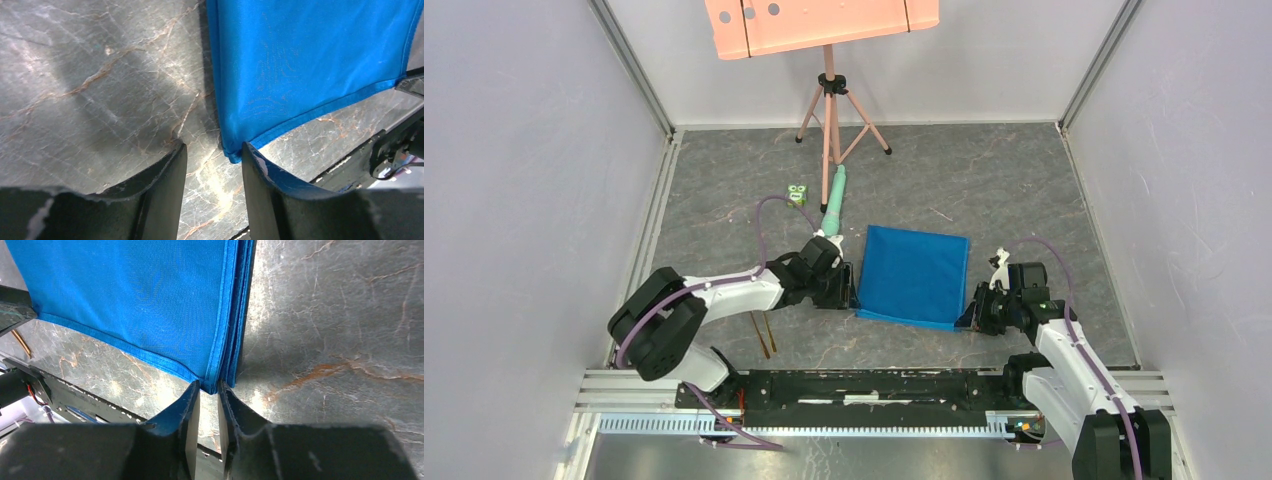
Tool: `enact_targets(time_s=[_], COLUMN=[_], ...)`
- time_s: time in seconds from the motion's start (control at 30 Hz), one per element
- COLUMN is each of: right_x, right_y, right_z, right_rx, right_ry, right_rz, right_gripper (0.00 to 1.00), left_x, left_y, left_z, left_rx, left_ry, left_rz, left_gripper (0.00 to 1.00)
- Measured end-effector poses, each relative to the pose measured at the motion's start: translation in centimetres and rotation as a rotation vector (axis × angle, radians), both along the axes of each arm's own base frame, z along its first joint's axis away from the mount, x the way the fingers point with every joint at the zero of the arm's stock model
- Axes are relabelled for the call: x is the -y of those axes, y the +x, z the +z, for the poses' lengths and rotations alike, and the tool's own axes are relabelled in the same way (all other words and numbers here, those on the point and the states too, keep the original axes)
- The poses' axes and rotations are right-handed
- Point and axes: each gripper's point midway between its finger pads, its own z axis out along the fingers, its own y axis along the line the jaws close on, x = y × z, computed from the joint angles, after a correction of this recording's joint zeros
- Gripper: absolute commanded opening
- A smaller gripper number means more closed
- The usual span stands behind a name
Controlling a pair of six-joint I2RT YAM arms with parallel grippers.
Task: Fold the napkin into a case and place the utensils inside
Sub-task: Pick up the top corner of the square-folded napkin from the center of the board.
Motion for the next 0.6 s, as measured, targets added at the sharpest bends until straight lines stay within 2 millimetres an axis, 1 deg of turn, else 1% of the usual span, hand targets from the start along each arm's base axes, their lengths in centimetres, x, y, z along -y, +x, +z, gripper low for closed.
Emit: enact_targets(time_s=[0.07, 0.23, 0.33, 0.6], right_x=[0.1, 0.4, 0.7, 1.3], right_y=[0.0, 0.1, 0.4, 1.3], right_z=[0.0, 0.2, 0.7, 2.1], right_rx=[-0.001, 0.000, 0.009, 0.042], right_ry=[-0.008, -0.029, -0.046, -0.094], right_rz=[-0.001, -0.002, 0.000, 0.016], right_gripper=[0.18, 0.12, 0.10, 0.06], left_x=[0.1, 1.2, 2.0, 3.2], left_y=[0.0, 0.0, -0.4, -2.2], left_z=[-0.5, -0.6, -0.6, -0.7], left_rx=[-0.010, -0.003, -0.003, -0.002], left_ry=[0.005, -0.029, -0.045, -0.071], left_rz=[-0.001, -0.026, -0.054, -0.104], left_gripper=[0.48, 0.42, 0.40, 0.35])
